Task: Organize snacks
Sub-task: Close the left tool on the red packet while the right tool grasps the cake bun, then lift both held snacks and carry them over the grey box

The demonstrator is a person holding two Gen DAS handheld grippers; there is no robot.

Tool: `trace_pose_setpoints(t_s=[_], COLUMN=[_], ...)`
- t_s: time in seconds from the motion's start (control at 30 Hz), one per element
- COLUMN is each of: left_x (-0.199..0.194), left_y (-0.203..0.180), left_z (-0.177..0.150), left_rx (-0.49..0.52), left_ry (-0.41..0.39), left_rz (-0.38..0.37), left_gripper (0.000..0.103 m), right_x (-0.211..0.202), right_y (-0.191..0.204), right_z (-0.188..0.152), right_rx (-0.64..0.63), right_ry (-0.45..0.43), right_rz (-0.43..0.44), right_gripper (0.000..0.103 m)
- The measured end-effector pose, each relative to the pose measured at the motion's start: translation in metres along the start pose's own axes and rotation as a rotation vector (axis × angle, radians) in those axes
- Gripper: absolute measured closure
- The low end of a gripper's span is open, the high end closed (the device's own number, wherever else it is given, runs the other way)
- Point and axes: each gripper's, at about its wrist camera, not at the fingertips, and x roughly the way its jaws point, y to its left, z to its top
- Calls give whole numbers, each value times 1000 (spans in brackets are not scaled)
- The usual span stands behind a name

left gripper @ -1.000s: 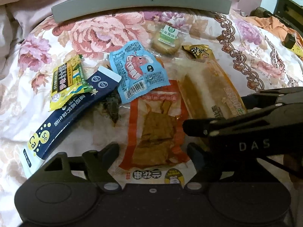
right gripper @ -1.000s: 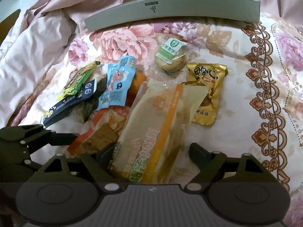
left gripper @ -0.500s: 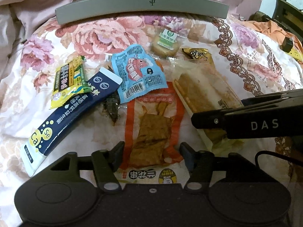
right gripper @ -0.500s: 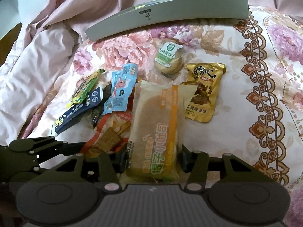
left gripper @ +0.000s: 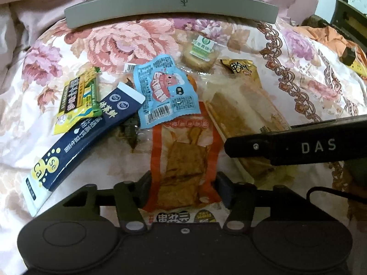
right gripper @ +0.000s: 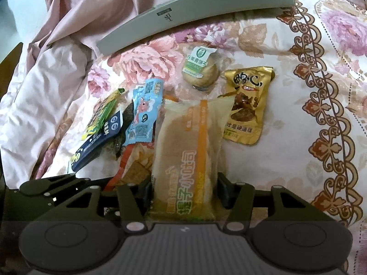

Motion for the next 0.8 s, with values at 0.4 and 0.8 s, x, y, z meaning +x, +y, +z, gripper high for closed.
trace_pose_setpoints(t_s=[0.4, 0.8], left_x=[-27, -44], left_y=[6, -3], left_z=[-13, -20], left_rx=[-136, -188], left_ry=[30, 24], left_rz=[-51, -98], left_gripper=[51, 56], right_x=[-15, -41], right_y=[-20, -26], right_z=[-3, 4], right_rx=[150, 170], right_ry=[9, -124], right_rz=[120, 196], right_gripper=[50, 50])
